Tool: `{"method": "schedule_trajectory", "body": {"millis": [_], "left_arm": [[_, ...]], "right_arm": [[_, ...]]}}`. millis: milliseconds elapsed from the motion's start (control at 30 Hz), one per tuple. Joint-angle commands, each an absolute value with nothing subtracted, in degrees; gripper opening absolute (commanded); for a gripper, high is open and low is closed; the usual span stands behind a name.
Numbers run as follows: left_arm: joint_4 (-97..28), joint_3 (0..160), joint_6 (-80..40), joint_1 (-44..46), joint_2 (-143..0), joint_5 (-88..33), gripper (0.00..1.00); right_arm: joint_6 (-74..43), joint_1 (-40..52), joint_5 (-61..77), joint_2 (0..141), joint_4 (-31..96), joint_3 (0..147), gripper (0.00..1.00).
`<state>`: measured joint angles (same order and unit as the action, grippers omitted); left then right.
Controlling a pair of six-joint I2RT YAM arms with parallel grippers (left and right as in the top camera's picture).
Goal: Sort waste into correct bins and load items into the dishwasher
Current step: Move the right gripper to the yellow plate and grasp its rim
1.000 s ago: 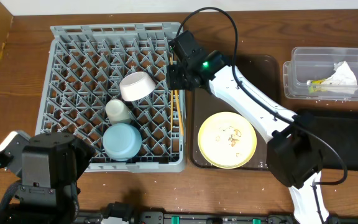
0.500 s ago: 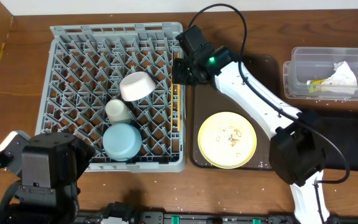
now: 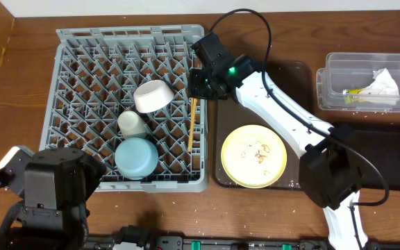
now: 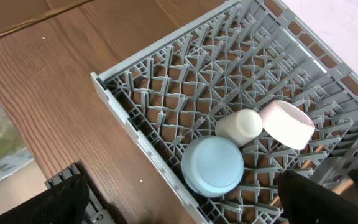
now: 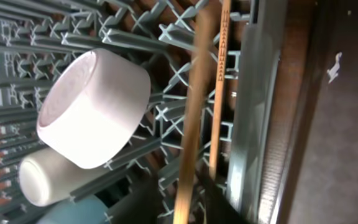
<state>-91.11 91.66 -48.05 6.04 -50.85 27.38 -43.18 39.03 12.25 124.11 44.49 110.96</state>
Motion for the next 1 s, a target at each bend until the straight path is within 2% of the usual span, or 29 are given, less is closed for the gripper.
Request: {"method": "schedule_trajectory", "body": {"millis": [0,67,200,233,333,367,433,500,567,633,800,967], "left_arm": [[-91.26,92.12,-48.56,5.74,-50.85,28.12,0.98],[-91.26,92.12,-48.56,5.74,-50.85,28.12,0.98],[-91.26,92.12,-48.56,5.74,-50.85,28.12,0.98],[-91.26,92.12,-48.56,5.74,-50.85,28.12,0.98],[-91.26,92.12,-48.56,5.74,-50.85,28.12,0.98],[-91.26,92.12,-48.56,5.74,-50.85,28.12,0.98],[-91.26,92.12,-48.56,5.74,-50.85,28.12,0.98],[-91.26,92.12,-48.56,5.74,-50.85,28.12,0.98],[-91.26,92.12,-48.56,5.74,-50.85,28.12,0.98],[-91.26,92.12,-48.56,5.74,-50.85,28.12,0.98],[-91.26,92.12,-48.56,5.74,-50.85,28.12,0.98],[-91.26,92.12,-48.56,5.74,-50.85,28.12,0.98]], "right_arm": [[-43.18,39.62,11.6,123.98,44.58,111.66,0.41],[-42.35,39.42,11.44,123.96,44.62,111.77,0.44],[-38.94,36.97,11.6,121.69,48.66,113.1,0.45],[-37.54,35.66,11.49,120.33,50.59,113.49,0.49],[-34.22,32.34,10.9,117.62,55.2,113.54,0.68],[-33.12,31.07,10.46,116.97,57.25,113.54,0.7],[-30.79,28.6,9.19,116.57,61.87,113.54,0.7],[-28.34,26.2,7.53,116.75,67.11,113.38,0.61],[-25.21,24.56,6.87,117.25,71.29,112.64,0.58],[-21.26,23.2,6.9,117.56,74.76,110.48,0.59],[-14.81,22.65,6.39,117.56,74.72,101.69,0.75],[-14.72,22.46,4.29,117.56,69.58,92.36,0.75]]}}
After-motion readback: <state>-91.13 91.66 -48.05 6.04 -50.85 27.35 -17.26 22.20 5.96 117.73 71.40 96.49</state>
